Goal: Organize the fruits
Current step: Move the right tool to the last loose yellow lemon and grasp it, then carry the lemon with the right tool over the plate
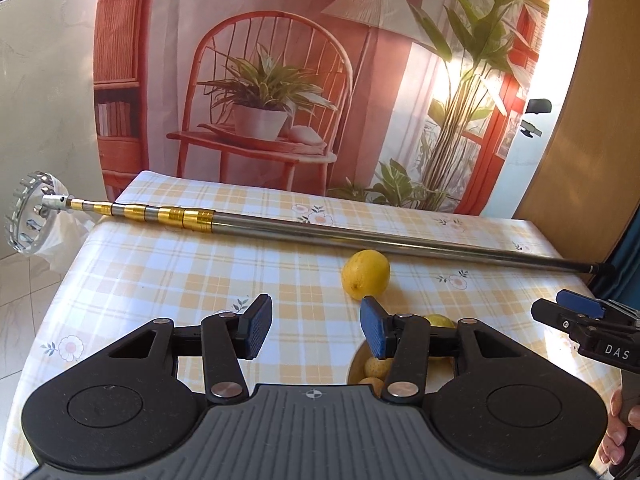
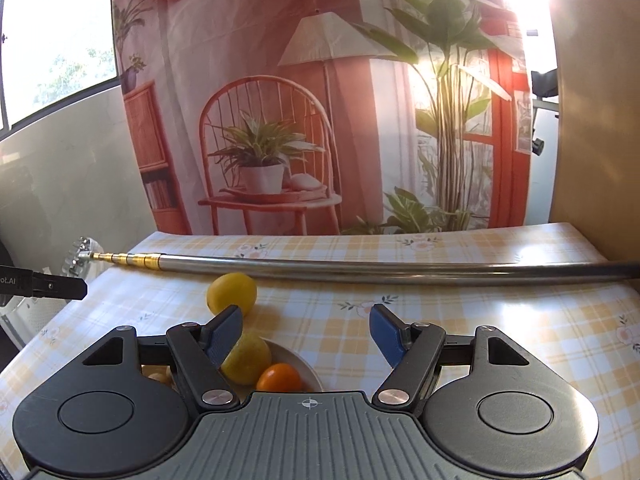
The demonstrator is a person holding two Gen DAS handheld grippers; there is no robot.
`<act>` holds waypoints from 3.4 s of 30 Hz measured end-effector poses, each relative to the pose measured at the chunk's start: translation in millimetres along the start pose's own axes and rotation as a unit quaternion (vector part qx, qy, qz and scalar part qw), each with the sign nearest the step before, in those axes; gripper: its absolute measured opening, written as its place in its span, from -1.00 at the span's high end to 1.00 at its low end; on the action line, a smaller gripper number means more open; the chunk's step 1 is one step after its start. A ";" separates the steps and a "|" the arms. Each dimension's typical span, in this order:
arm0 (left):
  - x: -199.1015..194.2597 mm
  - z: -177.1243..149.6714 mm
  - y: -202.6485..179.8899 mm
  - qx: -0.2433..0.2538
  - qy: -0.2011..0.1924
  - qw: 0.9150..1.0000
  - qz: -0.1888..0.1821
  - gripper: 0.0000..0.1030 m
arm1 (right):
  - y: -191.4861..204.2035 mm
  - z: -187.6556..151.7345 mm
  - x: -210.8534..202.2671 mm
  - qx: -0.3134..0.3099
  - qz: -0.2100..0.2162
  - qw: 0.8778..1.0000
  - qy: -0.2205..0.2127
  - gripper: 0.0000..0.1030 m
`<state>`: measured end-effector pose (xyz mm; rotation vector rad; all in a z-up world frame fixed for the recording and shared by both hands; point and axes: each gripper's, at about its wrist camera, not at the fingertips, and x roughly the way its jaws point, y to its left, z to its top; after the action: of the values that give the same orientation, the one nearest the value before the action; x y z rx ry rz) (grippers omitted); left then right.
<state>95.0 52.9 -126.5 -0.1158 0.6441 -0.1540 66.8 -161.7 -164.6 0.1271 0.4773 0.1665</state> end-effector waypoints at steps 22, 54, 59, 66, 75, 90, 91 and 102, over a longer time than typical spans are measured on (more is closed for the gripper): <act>51.7 35.9 45.3 -0.019 0.002 1.000 0.003 -0.07 | 40.7 40.8 115.7 -0.011 0.064 0.993 0.103 -0.29; 130.6 28.6 74.1 -0.053 0.114 0.992 -0.001 -0.37 | 78.2 47.0 236.5 0.024 0.086 0.962 0.259 -0.10; 123.3 30.4 73.9 -0.056 0.116 0.992 0.005 -0.38 | 88.6 47.8 216.1 -0.013 0.072 0.968 0.238 -0.09; 98.4 31.8 61.9 -0.042 0.105 0.994 0.003 -0.54 | 86.7 54.2 167.7 -0.022 0.071 0.979 0.191 -0.09; 65.6 30.7 43.8 -0.038 0.071 0.997 0.014 -0.72 | 78.5 46.8 110.5 -0.012 0.065 0.986 0.150 -0.09; 41.9 22.6 20.7 -0.018 0.055 0.998 0.014 -0.76 | 61.2 25.4 55.1 0.000 0.055 0.990 0.127 -0.09; 40.1 21.0 18.7 -0.013 0.054 0.998 0.013 -0.76 | 60.7 23.6 53.8 -0.001 0.055 0.990 0.127 -0.09; 26.6 1.3 -2.7 0.043 0.058 0.997 0.003 -0.76 | 49.0 -3.5 38.9 0.029 0.059 0.989 0.134 -0.10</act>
<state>116.5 45.6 -140.7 -0.0214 0.7520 -0.1846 92.8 -106.2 -177.1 0.1905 0.7435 0.2871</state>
